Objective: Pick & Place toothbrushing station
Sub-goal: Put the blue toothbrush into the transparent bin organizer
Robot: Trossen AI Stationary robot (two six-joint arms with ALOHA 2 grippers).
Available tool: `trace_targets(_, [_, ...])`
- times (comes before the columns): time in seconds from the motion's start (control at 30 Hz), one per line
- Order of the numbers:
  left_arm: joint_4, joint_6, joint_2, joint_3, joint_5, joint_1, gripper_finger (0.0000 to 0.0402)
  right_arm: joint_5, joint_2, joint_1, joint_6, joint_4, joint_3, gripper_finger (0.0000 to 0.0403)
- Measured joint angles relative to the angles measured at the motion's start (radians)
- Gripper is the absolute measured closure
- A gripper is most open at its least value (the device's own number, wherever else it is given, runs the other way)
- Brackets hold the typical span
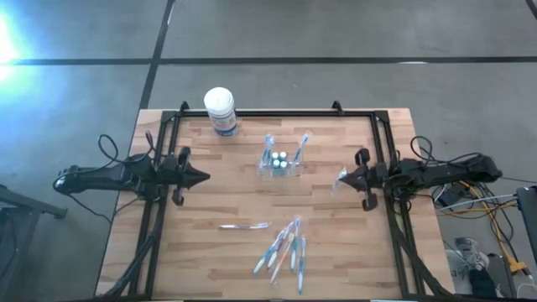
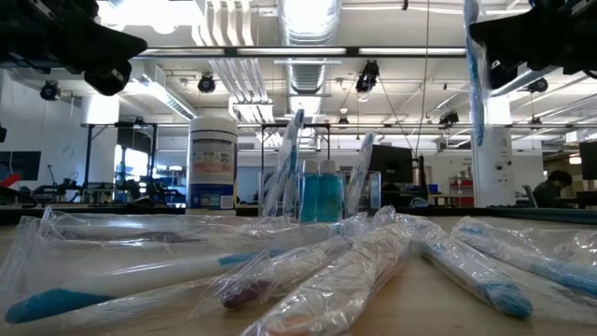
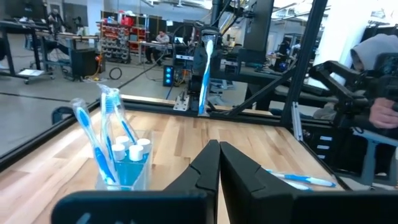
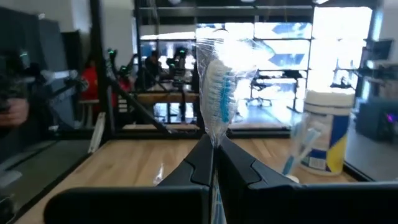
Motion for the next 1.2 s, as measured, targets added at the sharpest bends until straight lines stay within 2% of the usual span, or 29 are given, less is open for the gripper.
trace_targets(0.23, [0.000, 0.001, 0.000, 0.000, -0.035, 0.000, 0.0390, 0.016, 0.175, 0.000, 0.015, 0.158, 0.114, 0.0395])
trace_targets(0.53, [0.009, -0.031, 0.000, -0.022, -0.035, 0.000, 0.0389, 0.041, 0.581, -0.006, -0.093, 0.262, 0.392, 0.0394])
trace_targets(0.7, [0.033, -0.032, 0.000, -0.054, -0.035, 0.000, 0.0389, 0.042, 0.760, -0.064, -0.152, 0.374, 0.492, 0.0394])
trace_targets(0.8, [0.065, -0.033, 0.000, -0.074, -0.035, 0.000, 0.0391, 0.027, 0.826, -0.126, -0.164, 0.460, 0.498, 0.0394])
trace_targets(0.97, [0.073, -0.033, 0.000, -0.080, -0.034, 0.000, 0.0391, -0.079, 0.929, -0.259, -0.077, 0.615, 0.430, 0.0394])
trace_targets(1.2, [0.072, -0.024, 0.000, -0.080, -0.034, 0.000, 0.0389, -0.094, 1.031, -0.341, -0.037, 0.742, 0.355, 0.0394])
